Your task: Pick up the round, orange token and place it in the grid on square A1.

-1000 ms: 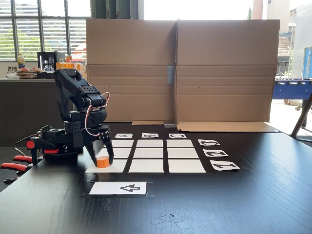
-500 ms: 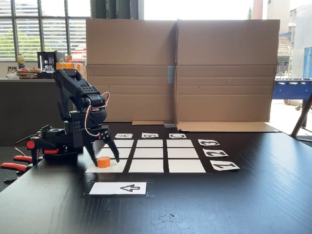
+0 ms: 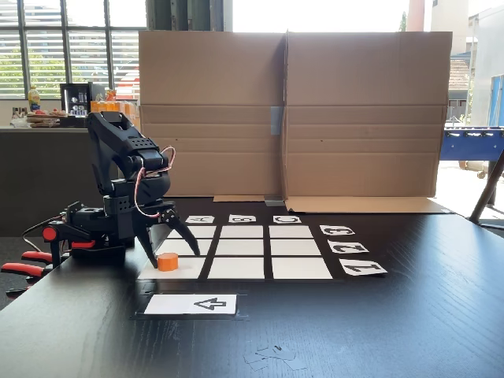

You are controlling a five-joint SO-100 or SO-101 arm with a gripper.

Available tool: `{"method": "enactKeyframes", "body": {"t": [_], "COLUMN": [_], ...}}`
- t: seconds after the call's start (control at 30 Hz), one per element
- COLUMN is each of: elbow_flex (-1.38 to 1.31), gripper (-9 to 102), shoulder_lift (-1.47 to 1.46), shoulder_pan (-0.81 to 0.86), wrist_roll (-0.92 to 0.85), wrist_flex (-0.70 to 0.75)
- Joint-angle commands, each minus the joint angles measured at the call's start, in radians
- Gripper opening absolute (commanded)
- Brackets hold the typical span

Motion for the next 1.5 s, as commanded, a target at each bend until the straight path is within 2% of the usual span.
{"method": "enactKeyframes", "body": {"t": [0.0, 0.27, 0.67, 1.0, 1.13, 1.33, 1.47], "elbow_flex": [-0.029, -0.115, -0.403, -0.422, -0.403, -0.255, -0.132], "gripper": [37, 37, 37, 35, 32, 24, 20], "shoulder_lift": [0.046, 0.120, 0.342, 0.597, 0.681, 0.841, 0.925], "shoulder_pan": [0.008, 0.031, 0.115, 0.385, 0.518, 0.718, 0.808], "wrist_roll": [-0.009, -0.009, -0.025, -0.150, -0.206, -0.356, -0.460], "wrist_flex": [0.003, 0.057, 0.186, 0.187, 0.249, 0.336, 0.341]}}
